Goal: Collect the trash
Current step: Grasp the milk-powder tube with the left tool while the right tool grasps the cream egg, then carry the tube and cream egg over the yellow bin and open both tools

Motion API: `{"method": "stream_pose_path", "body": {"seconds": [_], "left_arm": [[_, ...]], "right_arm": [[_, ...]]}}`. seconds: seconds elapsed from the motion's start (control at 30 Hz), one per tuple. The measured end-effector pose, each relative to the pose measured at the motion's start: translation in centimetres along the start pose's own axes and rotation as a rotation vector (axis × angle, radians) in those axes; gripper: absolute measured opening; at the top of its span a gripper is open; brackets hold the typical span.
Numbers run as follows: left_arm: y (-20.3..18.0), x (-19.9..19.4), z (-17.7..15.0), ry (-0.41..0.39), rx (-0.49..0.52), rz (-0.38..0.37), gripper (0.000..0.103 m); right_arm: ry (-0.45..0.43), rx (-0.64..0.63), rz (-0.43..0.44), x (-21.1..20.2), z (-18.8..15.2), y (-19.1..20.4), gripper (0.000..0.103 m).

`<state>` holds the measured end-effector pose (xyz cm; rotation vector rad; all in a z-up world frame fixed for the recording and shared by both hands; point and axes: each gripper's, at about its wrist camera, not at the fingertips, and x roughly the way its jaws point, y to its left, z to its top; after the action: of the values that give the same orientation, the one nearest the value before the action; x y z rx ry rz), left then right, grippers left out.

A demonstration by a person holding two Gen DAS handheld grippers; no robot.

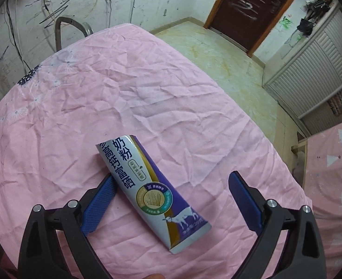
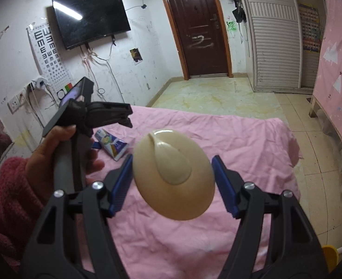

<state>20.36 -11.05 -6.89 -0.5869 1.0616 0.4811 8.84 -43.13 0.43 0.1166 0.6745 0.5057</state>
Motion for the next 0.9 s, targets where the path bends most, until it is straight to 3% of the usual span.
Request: {"method": "stream_pose_path", "body": {"seconds": [0.23, 0.27, 0.3, 0.4, 0.5, 0.7, 0.9], "left_arm": [[-1.8, 0.5, 0.5, -0.031, -0.017, 0.057, 0.083], [-2.1, 0.5, 0.5, -0.037, -0.011, 0.063, 0.076], [-2.4, 0.4, 0.4, -0.046, 0.002, 0.073, 0.062], [-3.2, 0.1, 0.3, -0.062, 0.054, 0.09, 0.034], [-3.6, -0.1, 0.1, -0.068, 0.092, 0.091, 0.021], [-3.6, -0.4, -0.4, -0.042, 0.126, -0.044, 0.008], [-3.4, -1.1, -1.4, -0.003, 0.199, -0.226, 0.008]], "right_arm": [[-0.014, 0.056, -0.013, -1.0, -1.4, -2.4, 0.066], [-0.018, 0.066, -0.014, -1.1, -1.7, -2.6, 0.066], [-0.021, 0.079, -0.012, -1.1, -1.9, -2.9, 0.066], [-0.031, 0.107, -0.013, -1.5, -2.4, -3.6, 0.066], [-0.042, 0.133, -0.018, -2.0, -2.9, -4.2, 0.066], [-0.067, 0.185, -0.049, -3.5, -3.9, -5.1, 0.066], [-0.117, 0.243, -0.105, -5.9, -4.8, -6.3, 0.066]]}}
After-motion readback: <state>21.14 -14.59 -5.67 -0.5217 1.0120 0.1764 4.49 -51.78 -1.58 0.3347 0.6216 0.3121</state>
